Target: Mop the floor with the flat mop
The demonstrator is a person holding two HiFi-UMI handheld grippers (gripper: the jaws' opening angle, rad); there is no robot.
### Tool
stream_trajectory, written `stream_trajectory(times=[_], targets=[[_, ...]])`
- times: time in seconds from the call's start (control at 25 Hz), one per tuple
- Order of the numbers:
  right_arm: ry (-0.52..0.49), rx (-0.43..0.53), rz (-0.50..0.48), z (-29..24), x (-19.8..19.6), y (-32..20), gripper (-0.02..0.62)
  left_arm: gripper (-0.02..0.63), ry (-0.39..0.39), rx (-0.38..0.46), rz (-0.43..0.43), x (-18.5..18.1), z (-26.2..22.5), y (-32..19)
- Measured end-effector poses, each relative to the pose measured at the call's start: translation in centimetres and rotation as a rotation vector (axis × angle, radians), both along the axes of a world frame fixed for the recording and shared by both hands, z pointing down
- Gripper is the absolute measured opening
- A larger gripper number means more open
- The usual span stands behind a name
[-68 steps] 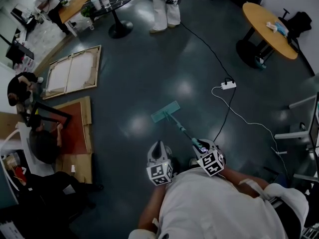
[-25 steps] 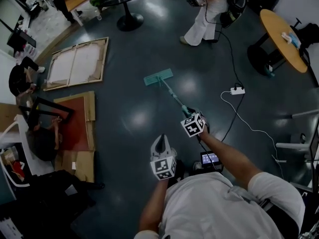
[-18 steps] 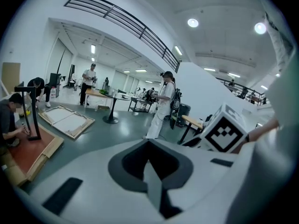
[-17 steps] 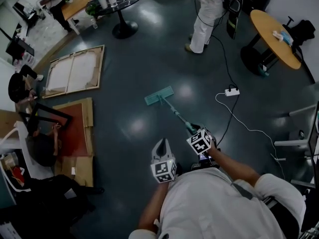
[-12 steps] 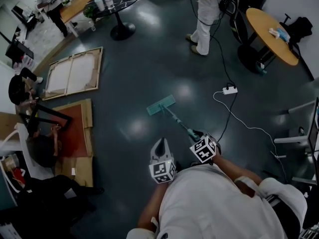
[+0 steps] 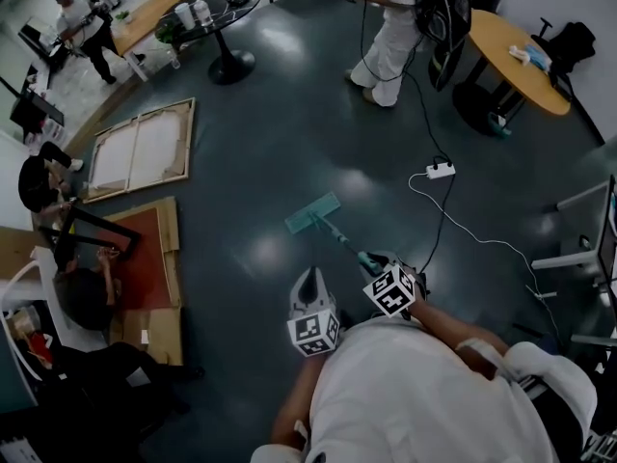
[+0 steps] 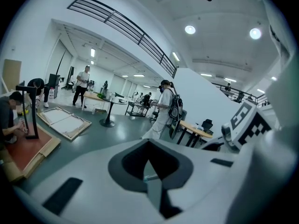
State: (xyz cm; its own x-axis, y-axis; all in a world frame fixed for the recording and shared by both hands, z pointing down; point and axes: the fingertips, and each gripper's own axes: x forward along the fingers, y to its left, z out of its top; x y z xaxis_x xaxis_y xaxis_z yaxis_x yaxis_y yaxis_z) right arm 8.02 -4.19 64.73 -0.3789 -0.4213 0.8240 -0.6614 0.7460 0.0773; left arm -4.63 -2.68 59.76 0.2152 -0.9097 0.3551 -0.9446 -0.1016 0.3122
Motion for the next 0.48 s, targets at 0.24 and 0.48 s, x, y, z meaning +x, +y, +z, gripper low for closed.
stream_trajectory(times=[0.24,0.48], targets=[[-0.013,0.006,0.006,0.0,-0.8,0.1,0.114,0.005,-0.006,0.007,0.013,-0.6,0.0,0.3],[-0.014,0.012,0.007,0.0,-1.4,0.3,0.114,0.005,-0.006,0.006,0.028,-1.0,0.0,0.4]])
